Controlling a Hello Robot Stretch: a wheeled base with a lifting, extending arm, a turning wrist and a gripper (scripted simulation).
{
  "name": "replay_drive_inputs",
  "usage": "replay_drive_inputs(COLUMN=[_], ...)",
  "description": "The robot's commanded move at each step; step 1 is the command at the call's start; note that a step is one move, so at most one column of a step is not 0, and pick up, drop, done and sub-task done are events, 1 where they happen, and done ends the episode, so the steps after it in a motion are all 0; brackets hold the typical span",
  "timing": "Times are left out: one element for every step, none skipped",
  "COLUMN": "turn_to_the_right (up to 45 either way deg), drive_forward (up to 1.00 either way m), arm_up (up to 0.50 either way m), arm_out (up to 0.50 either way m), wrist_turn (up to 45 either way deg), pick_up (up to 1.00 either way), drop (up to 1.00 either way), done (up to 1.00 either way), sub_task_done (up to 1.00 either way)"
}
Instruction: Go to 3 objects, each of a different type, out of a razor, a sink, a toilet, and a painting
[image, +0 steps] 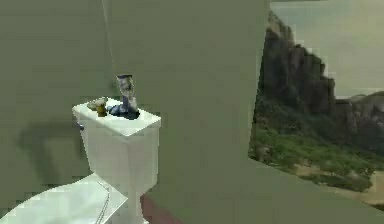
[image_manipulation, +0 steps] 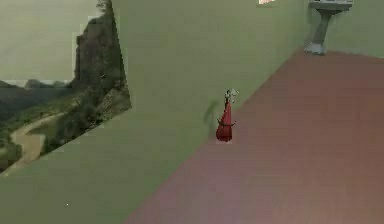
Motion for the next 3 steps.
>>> replay_drive_inputs(turn_to_the_right=[45.0, 45.0, 36.0], drive_forward=[0.0, 0.0, 0.0], arm_up=[0.0, 0.0, 0.0], arm_out=[0.0, 0.0, 0.0], wrist_turn=[0.0, 0.0, 0.0], pick_up=[0.0, 0.0, 0.0], drop=[0.0, 0.0, 0.0], done=[0.0, 0.0, 0.0], sub_task_done=[0.0, 0.0, 0.0])
